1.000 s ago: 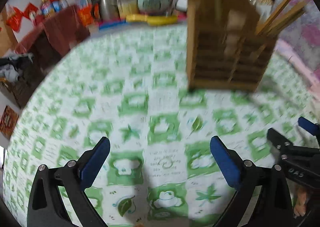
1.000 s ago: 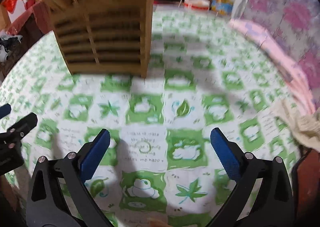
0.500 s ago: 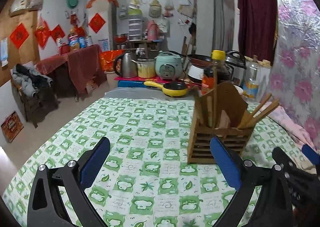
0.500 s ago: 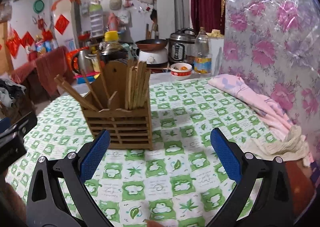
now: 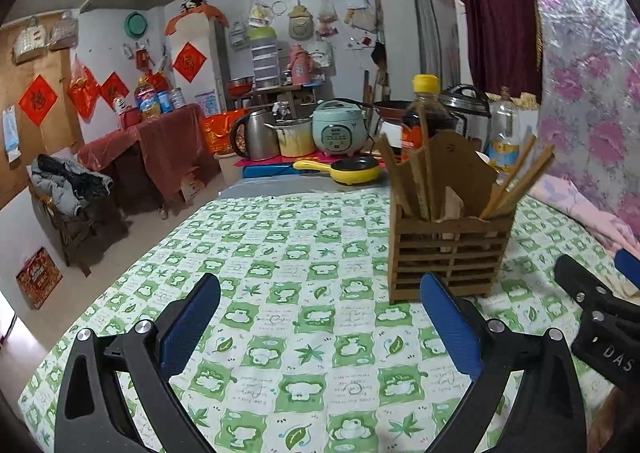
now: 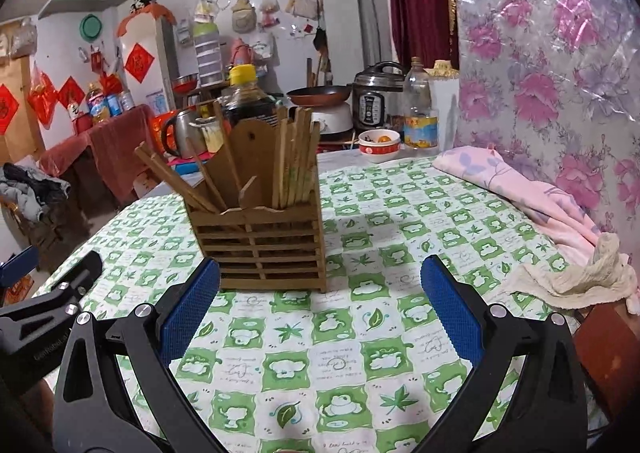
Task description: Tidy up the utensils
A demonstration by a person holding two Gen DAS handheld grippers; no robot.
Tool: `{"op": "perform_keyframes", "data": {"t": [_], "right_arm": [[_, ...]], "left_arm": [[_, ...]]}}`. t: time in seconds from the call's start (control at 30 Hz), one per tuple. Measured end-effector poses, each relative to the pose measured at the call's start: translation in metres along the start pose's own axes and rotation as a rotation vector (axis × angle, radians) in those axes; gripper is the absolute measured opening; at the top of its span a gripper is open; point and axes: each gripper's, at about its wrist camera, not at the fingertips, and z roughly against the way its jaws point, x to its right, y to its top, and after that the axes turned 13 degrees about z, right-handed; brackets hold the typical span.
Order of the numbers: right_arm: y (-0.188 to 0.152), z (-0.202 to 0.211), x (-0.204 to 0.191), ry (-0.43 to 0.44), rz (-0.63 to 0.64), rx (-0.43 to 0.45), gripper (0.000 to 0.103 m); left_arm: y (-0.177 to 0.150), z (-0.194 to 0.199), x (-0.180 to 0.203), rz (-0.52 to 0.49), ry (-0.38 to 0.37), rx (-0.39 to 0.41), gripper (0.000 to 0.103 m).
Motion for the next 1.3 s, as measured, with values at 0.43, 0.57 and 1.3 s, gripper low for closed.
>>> {"op": "perform_keyframes", "data": {"t": [0.43, 0.57, 1.3], "right_arm": [[0.0003, 0.0095, -0.0037, 0.0, 0.019, 0.028, 0.097], [0.0003, 0.0094, -0.004, 0.001, 0.021, 0.028, 0.097], [-0.0015, 0.0055, -0.0048, -0.002, 0.029, 0.008, 0.097]], "left_arm": [[-0.003, 0.0016, 0.0015, 0.0, -0.007, -0.014, 0.098], [-0.0025, 0.0017, 0.0015, -0.001, -0.009, -0.015, 0.098], [-0.0056, -0.0046, 0.0015, -0.011, -0.017, -0.047, 0.098]]}}
